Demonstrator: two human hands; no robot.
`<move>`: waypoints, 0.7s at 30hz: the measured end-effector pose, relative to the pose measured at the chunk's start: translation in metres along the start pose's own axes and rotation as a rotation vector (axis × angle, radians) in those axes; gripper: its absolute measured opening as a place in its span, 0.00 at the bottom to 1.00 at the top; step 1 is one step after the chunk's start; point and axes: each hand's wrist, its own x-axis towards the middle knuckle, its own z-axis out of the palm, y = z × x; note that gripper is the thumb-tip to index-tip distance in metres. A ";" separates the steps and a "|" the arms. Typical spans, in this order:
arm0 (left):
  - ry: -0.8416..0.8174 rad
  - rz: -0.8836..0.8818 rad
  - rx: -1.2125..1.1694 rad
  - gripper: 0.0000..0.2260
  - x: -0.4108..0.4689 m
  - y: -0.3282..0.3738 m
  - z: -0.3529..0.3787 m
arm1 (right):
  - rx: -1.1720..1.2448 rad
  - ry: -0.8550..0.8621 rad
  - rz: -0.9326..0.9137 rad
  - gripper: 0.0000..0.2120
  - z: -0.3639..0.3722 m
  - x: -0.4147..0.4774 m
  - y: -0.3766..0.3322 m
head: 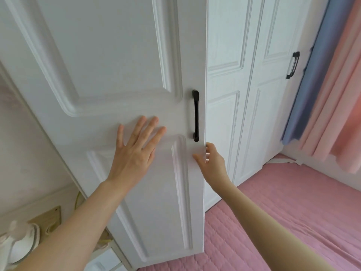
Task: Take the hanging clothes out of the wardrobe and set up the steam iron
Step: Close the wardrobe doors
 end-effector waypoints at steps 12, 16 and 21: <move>0.109 -0.096 0.078 0.23 0.018 -0.025 0.020 | -0.354 0.159 -0.593 0.38 0.031 0.025 -0.057; 0.172 -0.083 0.127 0.22 0.021 -0.029 0.034 | -0.479 0.210 -0.611 0.40 0.053 0.043 -0.045; 0.224 -0.091 0.215 0.22 0.026 -0.033 0.052 | -0.536 0.213 -0.630 0.40 0.067 0.070 -0.039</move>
